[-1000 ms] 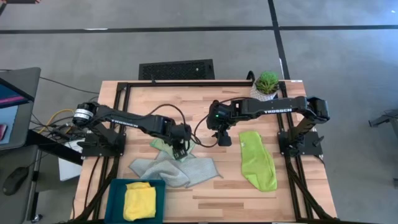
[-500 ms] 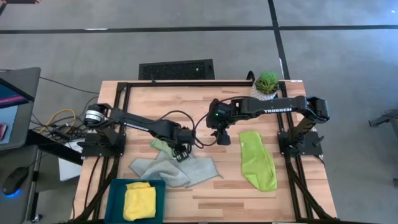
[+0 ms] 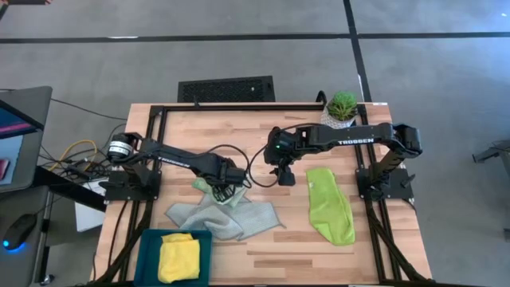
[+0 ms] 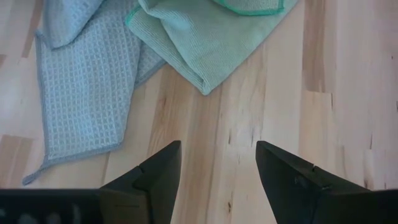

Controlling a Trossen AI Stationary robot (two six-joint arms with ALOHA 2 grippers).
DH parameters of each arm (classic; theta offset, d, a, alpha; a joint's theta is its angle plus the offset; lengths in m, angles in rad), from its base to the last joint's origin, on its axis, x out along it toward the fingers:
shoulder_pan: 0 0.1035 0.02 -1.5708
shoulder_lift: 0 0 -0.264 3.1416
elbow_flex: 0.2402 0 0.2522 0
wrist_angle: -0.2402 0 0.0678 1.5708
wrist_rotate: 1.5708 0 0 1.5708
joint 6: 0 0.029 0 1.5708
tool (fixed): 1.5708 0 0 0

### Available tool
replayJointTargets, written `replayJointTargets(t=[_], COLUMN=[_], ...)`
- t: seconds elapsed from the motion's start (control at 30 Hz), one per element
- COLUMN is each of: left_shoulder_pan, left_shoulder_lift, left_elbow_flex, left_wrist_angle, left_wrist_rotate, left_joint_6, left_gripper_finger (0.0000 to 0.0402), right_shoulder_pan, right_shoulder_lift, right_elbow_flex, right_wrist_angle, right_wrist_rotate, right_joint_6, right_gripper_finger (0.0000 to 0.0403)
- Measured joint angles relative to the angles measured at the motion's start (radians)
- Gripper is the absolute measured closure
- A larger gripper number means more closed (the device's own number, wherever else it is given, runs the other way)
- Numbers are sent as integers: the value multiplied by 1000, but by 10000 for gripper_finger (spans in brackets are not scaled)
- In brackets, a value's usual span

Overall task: Fold microfiber towels
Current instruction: Fold the light green microfiber cloth, then put the folded light green microfiber cloth into the blue bin

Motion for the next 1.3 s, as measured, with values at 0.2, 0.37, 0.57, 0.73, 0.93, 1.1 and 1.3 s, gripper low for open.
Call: replayJointTargets(t=[0.2,0.37,0.57,0.73,0.93,1.1,1.3], left_shoulder_pan=[0,-1,-3,-10,-61,-134,-187], left_shoulder_lift=[0,0,0,0,1,0,0], left_elbow_flex=[0,-2,-36,-64,0,119,254], left_wrist_angle=[-21,-104,-172,-181,-275,-447,-521], left_wrist_rotate=[1,0,38,116,48,57,-53], left_joint_6=[-37,-141,-241,-272,-377,-462,-494], left_gripper_finger=[233,233,233,233,233,233,233], right_shoulder_pan=[0,0,0,0,0,0,0], right_shoulder_lift=[0,0,0,0,0,0,0], right_elbow_flex=[0,0,0,0,0,0,0], right_wrist_angle=[0,0,-1,-4,-4,-5,-4], right_wrist_rotate=[0,0,0,0,0,0,0], right_joint_6=[0,0,0,0,0,0,-1], right_gripper_finger=[173,173,173,173,173,173,173])
